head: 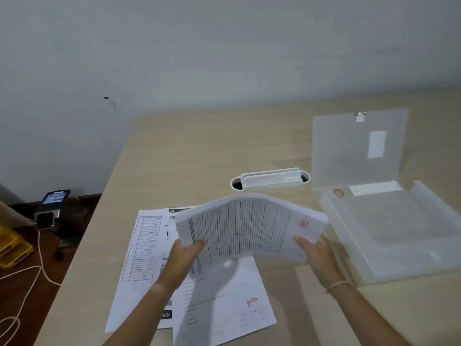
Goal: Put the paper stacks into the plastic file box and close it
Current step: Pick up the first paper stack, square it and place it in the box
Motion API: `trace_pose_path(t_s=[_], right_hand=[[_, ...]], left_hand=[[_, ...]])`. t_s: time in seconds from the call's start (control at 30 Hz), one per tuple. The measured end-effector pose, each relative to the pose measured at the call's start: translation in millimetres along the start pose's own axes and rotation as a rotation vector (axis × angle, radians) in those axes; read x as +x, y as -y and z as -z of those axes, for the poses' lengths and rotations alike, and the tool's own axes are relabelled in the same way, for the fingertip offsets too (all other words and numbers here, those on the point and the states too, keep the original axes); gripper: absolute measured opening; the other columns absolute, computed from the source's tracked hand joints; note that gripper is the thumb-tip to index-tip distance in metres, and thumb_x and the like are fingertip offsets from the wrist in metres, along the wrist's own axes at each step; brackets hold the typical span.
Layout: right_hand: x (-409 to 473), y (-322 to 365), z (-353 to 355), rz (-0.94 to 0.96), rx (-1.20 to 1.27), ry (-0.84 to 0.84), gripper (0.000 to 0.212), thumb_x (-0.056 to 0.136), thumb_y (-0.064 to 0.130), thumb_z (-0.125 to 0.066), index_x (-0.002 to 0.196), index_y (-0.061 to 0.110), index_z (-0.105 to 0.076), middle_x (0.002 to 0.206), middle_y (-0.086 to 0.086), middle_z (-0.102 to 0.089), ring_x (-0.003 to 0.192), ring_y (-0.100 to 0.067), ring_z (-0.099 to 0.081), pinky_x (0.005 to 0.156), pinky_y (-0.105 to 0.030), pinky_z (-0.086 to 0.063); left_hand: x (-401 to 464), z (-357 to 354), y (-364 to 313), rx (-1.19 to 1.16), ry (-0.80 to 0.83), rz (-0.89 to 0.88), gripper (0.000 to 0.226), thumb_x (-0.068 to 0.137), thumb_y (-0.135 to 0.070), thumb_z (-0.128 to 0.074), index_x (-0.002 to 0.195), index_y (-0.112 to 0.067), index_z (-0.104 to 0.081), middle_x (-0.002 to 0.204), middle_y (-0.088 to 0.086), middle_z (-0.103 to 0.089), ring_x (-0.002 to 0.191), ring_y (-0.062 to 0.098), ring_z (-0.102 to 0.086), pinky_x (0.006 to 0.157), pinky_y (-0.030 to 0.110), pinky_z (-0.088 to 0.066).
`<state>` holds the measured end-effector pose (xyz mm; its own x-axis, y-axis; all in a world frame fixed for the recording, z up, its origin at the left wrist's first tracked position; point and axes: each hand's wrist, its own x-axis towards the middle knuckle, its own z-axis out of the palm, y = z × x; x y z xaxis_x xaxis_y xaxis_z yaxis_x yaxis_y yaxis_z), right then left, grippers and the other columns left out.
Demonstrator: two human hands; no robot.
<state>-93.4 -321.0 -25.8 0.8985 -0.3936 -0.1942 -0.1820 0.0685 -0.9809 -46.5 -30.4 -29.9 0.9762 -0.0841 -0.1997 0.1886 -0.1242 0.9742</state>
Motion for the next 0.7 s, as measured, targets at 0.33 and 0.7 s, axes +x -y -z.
trace_pose_path(t_s=[0.33,0.7], right_hand=[[13,-11,7,-0.098,-0.039,0.022,0.025,0.084,0.004,-0.062,0.082,0.028,-0.06,0.088,0.005,-0.065,0.083,-0.014,-0.06,0.074,-0.031,-0.049],[69,94,97,0.07,-0.061,0.137,0.03,0.085,0.0,-0.057,0.115,0.004,-0.059,0.109,-0.013,-0.063,0.1,-0.03,-0.059,0.09,-0.039,-0.049]], left_hand=[[5,-7,-5,0.047,0.001,0.036,0.022,0.084,-0.018,-0.067,0.094,-0.036,-0.06,0.099,-0.006,-0.069,0.092,0.013,-0.064,0.067,0.024,-0.053],[25,-89,-113,0.108,-0.034,-0.157,0.023,0.081,-0.009,-0.069,0.095,-0.025,-0.061,0.091,-0.008,-0.067,0.085,0.009,-0.063,0.066,0.022,-0.049]])
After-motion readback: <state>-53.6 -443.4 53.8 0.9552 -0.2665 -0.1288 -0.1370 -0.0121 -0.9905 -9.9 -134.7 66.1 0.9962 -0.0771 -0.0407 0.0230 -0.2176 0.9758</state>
